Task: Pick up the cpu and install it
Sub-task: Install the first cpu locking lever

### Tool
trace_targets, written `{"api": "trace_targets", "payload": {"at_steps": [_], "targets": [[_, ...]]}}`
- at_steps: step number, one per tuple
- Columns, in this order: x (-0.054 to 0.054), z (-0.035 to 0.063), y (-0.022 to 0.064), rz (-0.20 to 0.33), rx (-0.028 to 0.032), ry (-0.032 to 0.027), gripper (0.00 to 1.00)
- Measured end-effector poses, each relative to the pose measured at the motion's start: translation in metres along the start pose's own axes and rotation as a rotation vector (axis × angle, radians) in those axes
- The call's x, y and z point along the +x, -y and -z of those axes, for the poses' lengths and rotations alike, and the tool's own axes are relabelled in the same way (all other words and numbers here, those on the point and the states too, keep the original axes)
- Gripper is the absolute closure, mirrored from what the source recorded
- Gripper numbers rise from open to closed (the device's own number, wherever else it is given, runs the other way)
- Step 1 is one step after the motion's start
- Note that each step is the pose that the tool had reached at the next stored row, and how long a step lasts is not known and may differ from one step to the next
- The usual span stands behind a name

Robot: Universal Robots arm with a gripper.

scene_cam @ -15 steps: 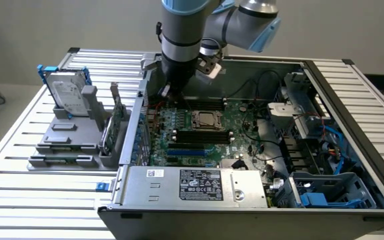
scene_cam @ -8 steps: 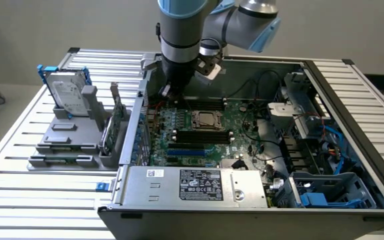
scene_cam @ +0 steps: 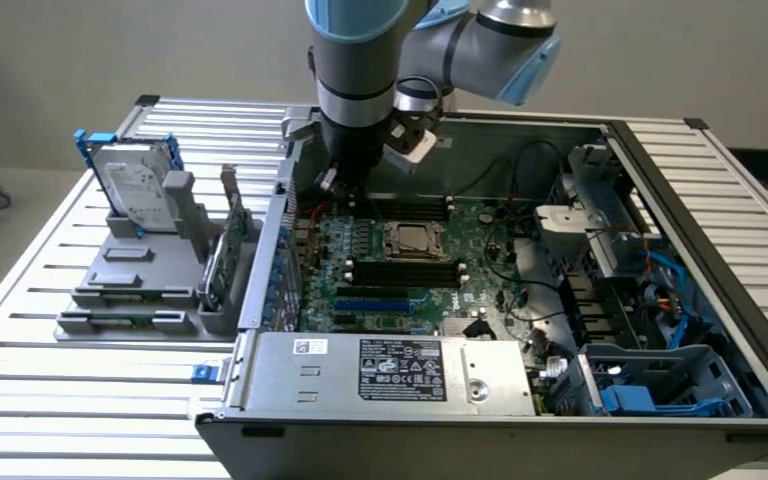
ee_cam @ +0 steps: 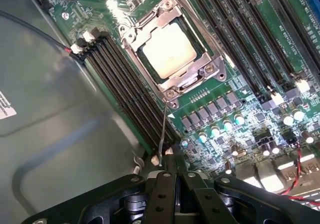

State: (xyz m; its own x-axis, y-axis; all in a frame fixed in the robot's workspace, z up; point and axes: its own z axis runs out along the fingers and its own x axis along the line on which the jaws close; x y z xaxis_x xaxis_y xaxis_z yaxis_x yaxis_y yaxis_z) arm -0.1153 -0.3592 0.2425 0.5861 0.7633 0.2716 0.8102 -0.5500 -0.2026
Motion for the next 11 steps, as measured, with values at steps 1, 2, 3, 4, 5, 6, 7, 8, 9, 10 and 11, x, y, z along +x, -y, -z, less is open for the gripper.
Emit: {"api": "trace_targets", "payload": {"at_steps": [1,2,3,4,5,6,7,8,9,10,11], "targets": [[-0.0003,0.0,0.0004,-0.009,-0.0021,-0.0029,0.89],[-0.0006,-0.0001,0.0008,-0.019,-0.0042,-0.0061,0.89],[-0.0009,-0.0001,0.0011,-0.028,-0.006,-0.0089,0.89],[-0.0011,-0.0002,0.0015,-0.037,-0.0077,-0.0122,0.89],[-0.0013,-0.0002,0.0017,-0.047,-0.0092,-0.0161,0.89],[-0.0014,-0.0002,0.0018,-0.057,-0.0103,-0.0207,0.89],[-0.0014,-0.0003,0.0017,-0.067,-0.0116,-0.0255,0.89],[-0.0014,-0.0003,0.0017,-0.078,-0.0129,-0.0302,0.89],[-0.0014,-0.0003,0.0018,-0.089,-0.0145,-0.0348,0.89],[-0.0014,-0.0003,0.0018,-0.101,-0.0165,-0.0392,0.89],[-0.0014,-0.0003,0.0018,-0.113,-0.0186,-0.0434,0.89]]}}
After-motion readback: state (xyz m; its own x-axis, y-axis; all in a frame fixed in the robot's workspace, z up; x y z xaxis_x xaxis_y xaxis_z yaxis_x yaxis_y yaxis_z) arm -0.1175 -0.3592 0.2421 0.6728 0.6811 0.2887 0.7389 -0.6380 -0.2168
